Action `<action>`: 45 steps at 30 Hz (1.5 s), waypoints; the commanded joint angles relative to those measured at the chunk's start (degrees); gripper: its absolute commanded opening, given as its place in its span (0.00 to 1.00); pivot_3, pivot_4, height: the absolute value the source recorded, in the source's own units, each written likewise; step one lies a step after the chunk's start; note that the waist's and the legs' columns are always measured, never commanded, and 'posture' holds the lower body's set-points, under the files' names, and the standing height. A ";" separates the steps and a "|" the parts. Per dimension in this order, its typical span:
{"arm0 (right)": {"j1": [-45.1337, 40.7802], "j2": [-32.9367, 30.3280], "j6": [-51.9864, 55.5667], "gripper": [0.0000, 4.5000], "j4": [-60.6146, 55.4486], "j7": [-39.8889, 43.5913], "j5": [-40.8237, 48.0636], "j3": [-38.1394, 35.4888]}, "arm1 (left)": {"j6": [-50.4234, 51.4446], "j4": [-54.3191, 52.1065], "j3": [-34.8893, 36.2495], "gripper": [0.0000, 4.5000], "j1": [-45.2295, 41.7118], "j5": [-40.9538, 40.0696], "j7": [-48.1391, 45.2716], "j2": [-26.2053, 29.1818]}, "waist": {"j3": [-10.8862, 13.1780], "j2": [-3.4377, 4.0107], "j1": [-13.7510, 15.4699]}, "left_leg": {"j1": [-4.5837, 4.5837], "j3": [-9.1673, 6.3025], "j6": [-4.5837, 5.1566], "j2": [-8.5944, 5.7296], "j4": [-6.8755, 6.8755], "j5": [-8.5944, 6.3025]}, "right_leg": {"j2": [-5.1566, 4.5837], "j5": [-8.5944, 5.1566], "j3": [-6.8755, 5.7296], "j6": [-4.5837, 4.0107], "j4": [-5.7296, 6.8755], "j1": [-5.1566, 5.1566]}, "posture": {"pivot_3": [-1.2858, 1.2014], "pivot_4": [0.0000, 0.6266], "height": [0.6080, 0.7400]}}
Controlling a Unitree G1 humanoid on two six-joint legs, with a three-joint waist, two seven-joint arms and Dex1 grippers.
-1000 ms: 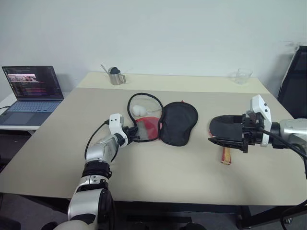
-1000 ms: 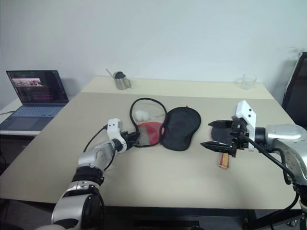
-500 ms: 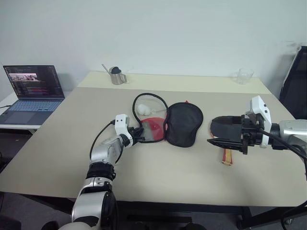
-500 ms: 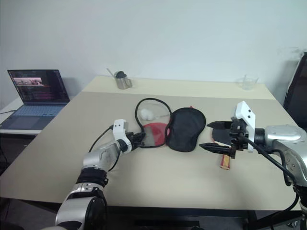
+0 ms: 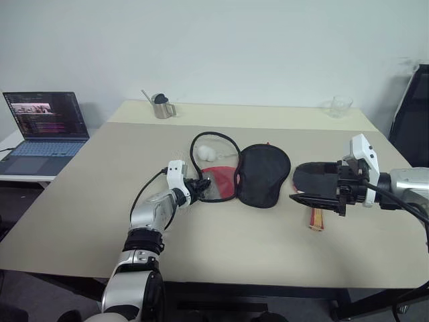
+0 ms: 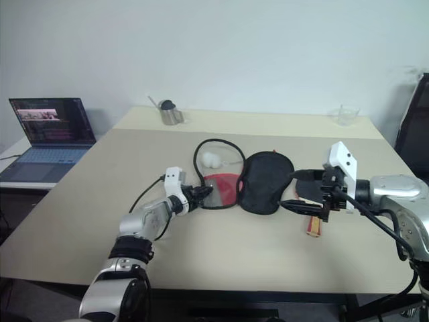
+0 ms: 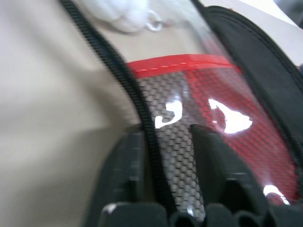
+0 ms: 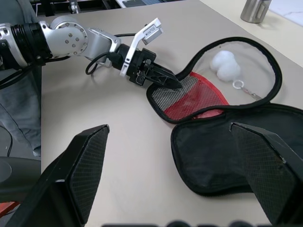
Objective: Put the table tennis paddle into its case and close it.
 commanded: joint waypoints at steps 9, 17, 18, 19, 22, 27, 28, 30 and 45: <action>-1.07 -0.55 5.76 1.00 4.26 -11.80 -6.13 0.50 | 0.09 -11.72 -3.40 0.61 6.53 -2.37 -24.06 22.75 | 0.06 -0.10 -1.88 | 0.28 0.04 -0.02 0.12 -0.69 0.00 | 0.04 -0.13 0.21 -0.29 -0.07 -0.18 | 0.52 0.24 1.00; -6.54 8.10 27.48 1.00 11.98 -31.31 -12.09 2.40 | 5.04 -26.03 -0.55 0.61 6.28 -13.93 -39.66 32.06 | 0.07 -0.12 -1.31 | 0.05 0.02 -0.03 0.10 -0.82 0.00 | -0.06 -0.16 0.16 -0.30 -0.34 -0.25 | 0.52 0.24 1.00; -7.02 9.48 29.46 1.00 12.45 -33.42 -12.63 1.43 | 5.76 -27.50 -0.47 0.61 6.06 -15.16 -40.64 32.65 | 0.07 -0.12 -1.36 | -0.03 0.02 -0.03 0.09 -0.84 0.00 | -0.06 -0.15 0.16 -0.29 -0.40 -0.31 | 0.52 0.24 1.00; -7.36 10.60 30.82 1.00 12.74 -35.20 -13.17 0.53 | 6.12 -28.27 -0.47 0.61 5.72 -15.86 -41.06 32.99 | 0.07 -0.12 -1.42 | -0.08 0.02 -0.02 0.10 -0.87 -0.01 | -0.04 -0.13 0.15 -0.26 -0.50 -0.33 | 0.52 0.24 1.00; -7.43 14.04 34.97 1.00 12.42 -41.11 -15.57 -2.60 | 6.11 -29.69 -1.52 0.61 4.30 -16.28 -41.14 32.99 | 0.07 -0.11 -1.46 | -0.14 0.04 -0.02 0.09 -0.91 -0.01 | 0.00 -0.12 0.13 -0.22 -0.59 -0.34 | 0.52 0.24 1.00; -5.57 22.07 43.28 1.00 6.36 -49.12 -19.02 -7.91 | 5.85 -30.53 -3.05 0.61 3.88 -16.26 -41.16 31.80 | 0.07 -0.11 -1.58 | -0.18 0.11 -0.02 0.10 -0.91 -0.01 | 0.06 -0.11 0.09 -0.20 -0.59 -0.35 | 0.52 0.24 1.00; -5.11 23.33 44.36 1.00 5.40 -50.10 -19.72 -8.55 | 5.66 -30.28 -3.25 0.61 3.86 -16.26 -41.22 31.53 | 0.07 -0.11 -1.59 | -0.18 0.10 -0.01 0.11 -0.91 -0.01 | 0.07 -0.11 0.09 -0.19 -0.59 -0.35 | 0.52 0.24 1.00; -4.62 25.98 46.11 1.00 4.07 -51.49 -20.51 -9.67 | 4.94 -29.16 -3.75 0.61 3.42 -15.77 -41.36 31.07 | 0.07 -0.11 -1.61 | -0.18 0.10 -0.01 0.11 -0.90 -0.01 | 0.08 -0.11 0.08 -0.19 -0.58 -0.35 | 0.52 0.24 1.00; -4.50 37.23 44.31 0.96 5.24 -57.60 -25.17 -10.71 | 2.34 -26.59 -5.65 0.62 1.67 -15.12 -41.74 29.77 | 0.05 -0.14 -1.73 | -0.19 0.12 -0.01 0.10 -0.89 -0.01 | 0.12 -0.07 0.11 -0.14 -0.59 -0.36 | 0.52 0.24 1.00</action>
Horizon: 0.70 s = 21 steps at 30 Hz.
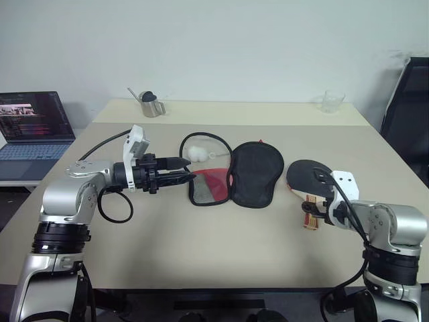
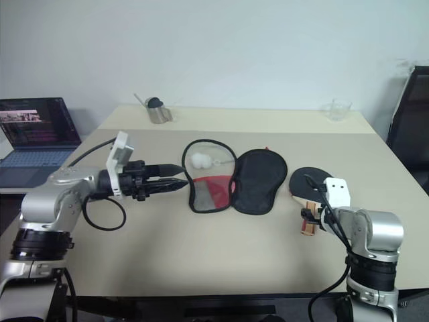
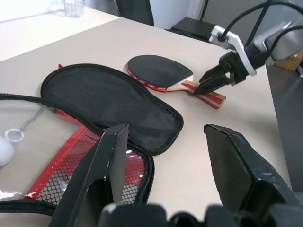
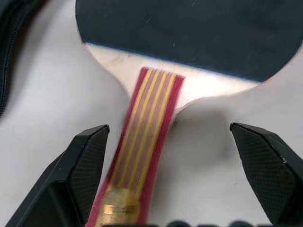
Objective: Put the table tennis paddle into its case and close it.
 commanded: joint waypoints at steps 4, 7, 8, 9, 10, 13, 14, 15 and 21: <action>-0.09 4.66 -2.89 0.72 3.17 -4.65 -4.56 1.32 | -1.03 -1.46 0.52 0.62 -1.12 -0.18 -0.46 0.56 | -0.14 -0.23 -0.24 | 0.03 -0.01 0.00 0.01 0.03 0.00 | 0.00 0.05 0.06 0.07 -0.01 0.02 | 0.52 0.24 1.00; -0.39 6.22 -4.23 0.49 4.04 -4.77 -5.06 1.68 | -0.90 -1.78 0.60 0.62 -0.97 -0.15 -0.22 0.74 | -0.28 -0.45 -0.25 | 0.14 -0.02 0.01 0.02 0.04 0.01 | -0.01 0.07 0.07 0.09 -0.01 0.13 | 0.52 0.24 1.00; -0.49 6.30 -4.67 0.41 4.33 -4.63 -5.15 2.17 | -0.80 -1.94 0.59 0.62 -1.08 -0.02 0.03 0.86 | -0.31 -0.50 -0.25 | 0.16 -0.03 0.01 0.03 0.04 0.01 | -0.01 0.07 0.07 0.08 -0.01 0.15 | 0.52 0.24 1.00; -0.63 6.51 -4.92 0.35 4.56 -4.59 -5.31 2.32 | -0.85 -2.03 0.51 0.62 -1.15 0.25 0.29 1.02 | -0.34 -0.55 -0.26 | 0.17 -0.03 0.01 0.04 0.04 0.01 | -0.01 0.08 0.07 0.08 -0.01 0.15 | 0.52 0.24 1.00; -0.76 6.71 -5.08 0.27 4.71 -4.63 -5.53 2.29 | -0.79 -2.13 0.49 0.62 -1.15 0.41 0.50 1.15 | -0.36 -0.58 -0.29 | 0.18 -0.05 0.01 0.05 0.04 0.01 | -0.01 0.09 0.08 0.06 -0.01 0.15 | 0.52 0.24 1.00; -2.28 6.58 -5.95 0.23 5.31 -5.64 -6.69 1.18 | 0.05 -3.06 1.02 0.62 -0.85 -0.09 0.82 1.41 | -0.40 -0.63 -0.39 | 0.21 -0.05 0.01 0.06 0.03 0.01 | -0.01 0.10 0.11 0.04 -0.01 0.15 | 0.52 0.24 1.00; -3.16 6.24 -6.88 0.23 5.42 -6.42 -7.36 0.74 | 0.23 -3.32 1.21 0.62 -0.73 -0.24 0.94 1.44 | -0.40 -0.63 -0.45 | 0.22 -0.05 0.01 0.07 0.03 0.01 | -0.01 0.11 0.12 0.03 -0.01 0.15 | 0.52 0.24 1.00; -4.11 6.09 -7.58 0.23 5.57 -7.31 -8.01 0.12 | 0.30 -3.47 1.32 0.62 -0.61 -0.27 1.10 1.46 | -0.39 -0.63 -0.47 | 0.24 -0.04 0.01 0.08 0.04 0.01 | -0.01 0.14 0.14 0.01 -0.01 0.15 | 0.52 0.24 1.00; -10.66 6.62 -8.05 0.23 4.75 -8.54 -8.26 -2.56 | 0.26 -4.09 1.58 0.62 0.08 -0.23 1.76 1.69 | -0.28 -0.44 -0.27 | 0.13 -0.03 0.04 0.04 0.01 0.03 | -0.03 0.18 0.16 0.01 -0.01 0.02 | 0.52 0.24 1.00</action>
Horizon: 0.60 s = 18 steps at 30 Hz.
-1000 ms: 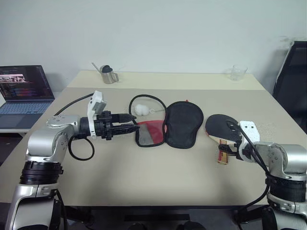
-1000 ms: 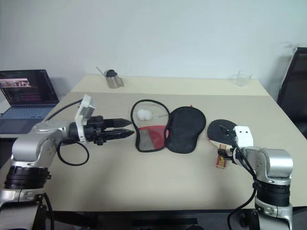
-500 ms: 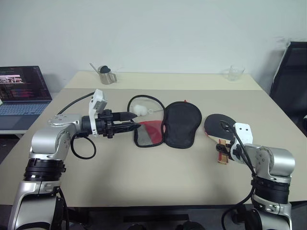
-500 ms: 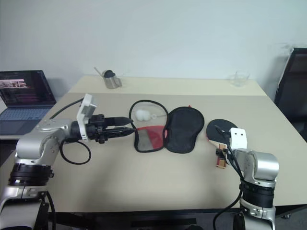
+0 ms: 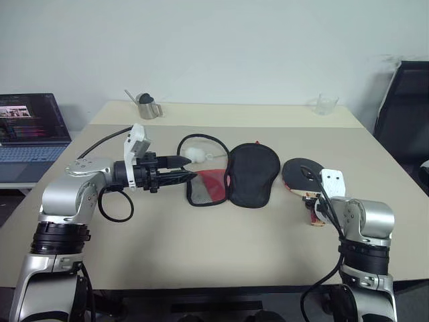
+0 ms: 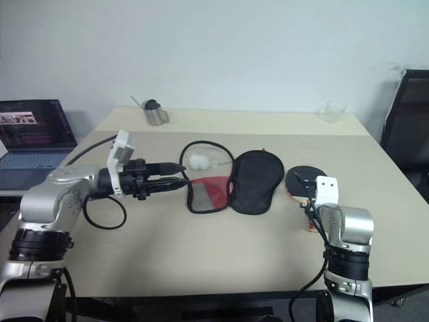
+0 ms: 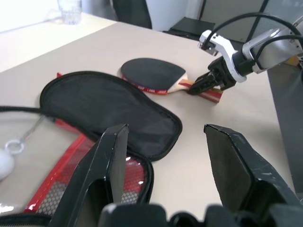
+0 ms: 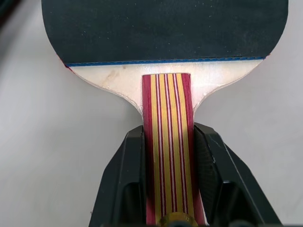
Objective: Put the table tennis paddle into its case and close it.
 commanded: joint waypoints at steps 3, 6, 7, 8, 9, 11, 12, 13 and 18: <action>-6.93 -1.02 0.11 0.23 -3.36 -0.46 -0.37 0.51 | -0.60 -2.26 1.87 0.62 -0.04 -0.65 0.27 1.23 | 0.00 0.00 0.01 | -0.34 0.02 0.00 0.00 -0.04 0.00 | 0.02 -0.01 0.01 0.00 0.00 -0.40 | 0.52 0.24 1.00; -10.18 -0.09 0.21 0.23 -3.15 -1.29 -0.63 0.56 | -0.68 -2.38 2.09 0.62 0.32 -0.60 0.33 1.49 | 0.00 0.00 -0.01 | -0.55 0.07 0.00 0.00 -0.10 0.00 | 0.05 0.00 0.07 -0.02 0.04 -0.69 | 0.52 0.24 1.00; -11.95 0.91 -0.02 0.23 -2.76 -1.52 -0.40 0.38 | -0.61 -2.57 2.19 0.62 0.48 -0.62 0.41 1.64 | 0.00 0.00 -0.02 | -0.57 0.08 0.00 0.00 -0.13 0.00 | 0.05 0.00 0.07 -0.02 0.03 -0.73 | 0.52 0.24 1.00; -13.57 2.04 -0.28 0.23 -2.27 -1.73 -0.13 0.05 | -0.55 -2.70 2.26 0.62 0.58 -0.64 0.48 1.77 | 0.01 0.01 -0.03 | -0.57 0.08 0.00 0.00 -0.15 0.00 | 0.05 -0.01 0.07 -0.02 0.03 -0.74 | 0.52 0.24 1.00; -15.11 3.25 -0.57 0.23 -1.59 -1.95 0.11 -0.30 | -0.52 -2.76 2.32 0.62 0.65 -0.64 0.49 1.90 | 0.01 0.01 -0.08 | -0.58 0.09 0.00 0.00 -0.16 0.00 | 0.05 -0.01 0.08 -0.02 0.03 -0.76 | 0.52 0.24 1.00; -17.60 5.44 -1.31 0.23 0.10 -2.62 0.22 -0.73 | -0.59 -2.72 2.38 0.62 0.73 -0.57 0.50 2.09 | 0.01 0.02 -0.40 | -0.58 0.11 0.00 0.02 -0.15 0.00 | 0.06 0.00 0.08 -0.02 0.05 -0.78 | 0.52 0.24 1.00; -19.30 7.51 -2.37 0.23 1.60 -3.32 0.45 -1.42 | -0.46 -2.80 2.43 0.62 0.67 -0.58 0.62 2.21 | 0.01 0.02 -0.44 | -0.56 0.11 0.00 0.02 -0.14 0.00 | 0.07 0.00 0.08 -0.02 0.06 -0.77 | 0.52 0.24 1.00; -21.09 10.18 -3.64 0.23 3.67 -3.82 1.14 -2.34 | -0.24 -3.03 2.61 0.62 0.74 -0.69 0.73 2.38 | 0.01 0.02 -0.49 | -0.56 0.09 0.00 0.03 -0.12 0.00 | 0.07 0.00 0.07 -0.02 0.09 -0.77 | 0.52 0.24 1.00; -24.77 19.63 -7.75 0.23 10.05 -9.72 0.07 -3.61 | 1.49 -6.04 3.42 0.62 2.30 -1.61 2.40 2.88 | 0.01 0.02 -0.44 | -0.56 0.06 0.00 0.06 -0.10 0.01 | 0.08 0.01 0.05 -0.05 0.10 -0.76 | 0.52 0.24 1.00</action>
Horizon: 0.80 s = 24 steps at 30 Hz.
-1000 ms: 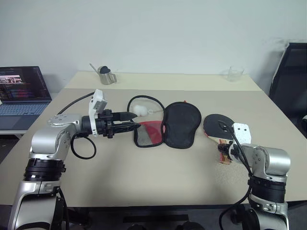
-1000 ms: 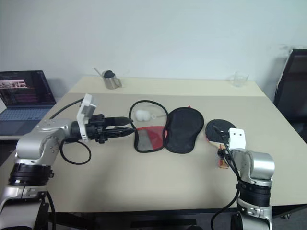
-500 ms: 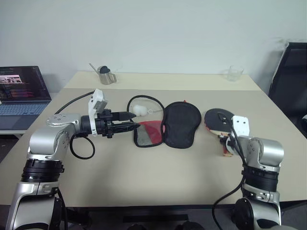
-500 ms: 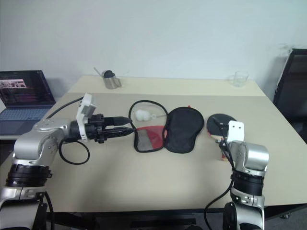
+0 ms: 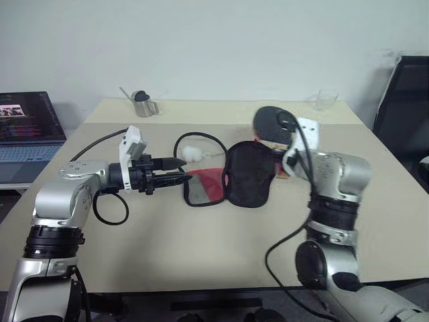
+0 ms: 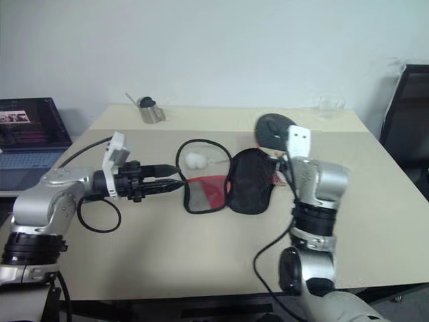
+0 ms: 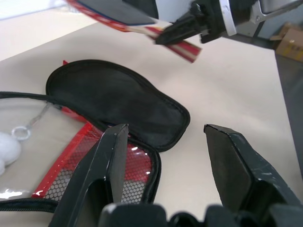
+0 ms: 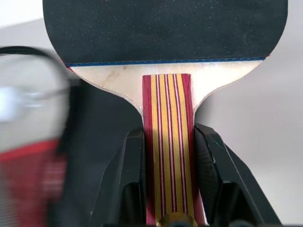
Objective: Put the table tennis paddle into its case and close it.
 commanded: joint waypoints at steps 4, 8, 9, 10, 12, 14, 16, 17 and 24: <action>-2.60 6.35 -5.59 0.23 4.96 -6.30 1.82 -3.52 | 2.21 -6.07 3.16 0.62 2.40 -2.18 2.55 1.43 | 0.00 -0.01 1.04 | -0.13 -0.01 0.00 -0.18 0.00 0.00 | -0.14 0.14 -0.06 -0.17 -0.14 0.02 | 0.52 0.24 1.00; -2.37 6.45 -9.33 0.23 9.38 -9.05 2.52 -3.64 | 3.40 -7.87 3.91 0.62 3.61 -2.92 3.37 1.61 | 0.00 0.00 0.68 | -0.15 0.02 0.00 -0.12 0.02 0.00 | -0.15 0.18 -0.02 -0.12 -0.18 0.01 | 0.52 0.24 1.00; -2.49 6.34 -9.64 0.23 10.04 -9.54 3.12 -3.93 | 3.66 -8.25 4.07 0.62 3.86 -3.16 3.53 1.72 | 0.00 0.00 0.65 | -0.13 0.00 0.00 -0.10 0.02 0.00 | -0.13 0.18 -0.02 -0.13 -0.15 0.01 | 0.52 0.24 1.00; -2.58 6.11 -9.88 0.23 10.53 -9.82 3.78 -3.93 | 3.93 -8.61 4.22 0.62 4.16 -3.35 3.77 1.91 | 0.00 0.00 0.65 | -0.12 -0.03 0.00 -0.06 0.01 0.00 | -0.09 0.17 -0.03 -0.14 -0.13 0.00 | 0.52 0.24 1.00; -2.74 5.93 -10.32 0.23 11.34 -10.43 4.80 -3.95 | 4.37 -9.17 4.63 0.62 4.79 -3.75 4.25 2.34 | 0.00 0.00 0.58 | -0.09 -0.03 0.00 -0.02 0.00 0.00 | -0.04 0.15 -0.04 -0.17 -0.09 0.00 | 0.52 0.24 1.00; -2.77 6.29 -10.28 0.23 11.59 -11.04 5.73 -3.78 | 4.64 -9.53 5.01 0.62 5.25 -4.20 4.41 2.79 | 0.00 0.00 0.30 | -0.08 -0.03 0.00 -0.01 0.00 0.00 | -0.02 0.14 -0.02 -0.18 -0.08 0.00 | 0.52 0.24 1.00; -2.87 7.26 -9.84 0.23 11.13 -11.21 7.19 -3.23 | 4.63 -9.35 5.39 0.62 5.55 -4.28 4.36 3.26 | 0.00 0.00 0.17 | -0.08 -0.02 0.00 -0.01 0.00 0.00 | -0.03 0.14 -0.01 -0.17 -0.08 0.00 | 0.52 0.24 1.00; -2.96 7.91 -9.53 0.23 10.63 -10.98 7.96 -2.73 | 4.53 -9.13 5.51 0.62 5.68 -4.21 4.37 3.47 | 0.00 0.00 0.14 | -0.08 -0.02 0.00 -0.01 0.00 0.00 | -0.03 0.12 -0.01 -0.14 -0.09 0.00 | 0.52 0.24 1.00; -2.24 9.59 -8.36 0.23 8.68 -11.70 12.78 -0.97 | 3.76 -8.81 5.57 0.62 6.76 -4.10 4.12 3.86 | 0.00 0.00 0.08 | -0.09 -0.02 0.00 -0.02 0.00 0.00 | -0.04 0.10 -0.02 -0.10 -0.11 0.00 | 0.52 0.24 1.00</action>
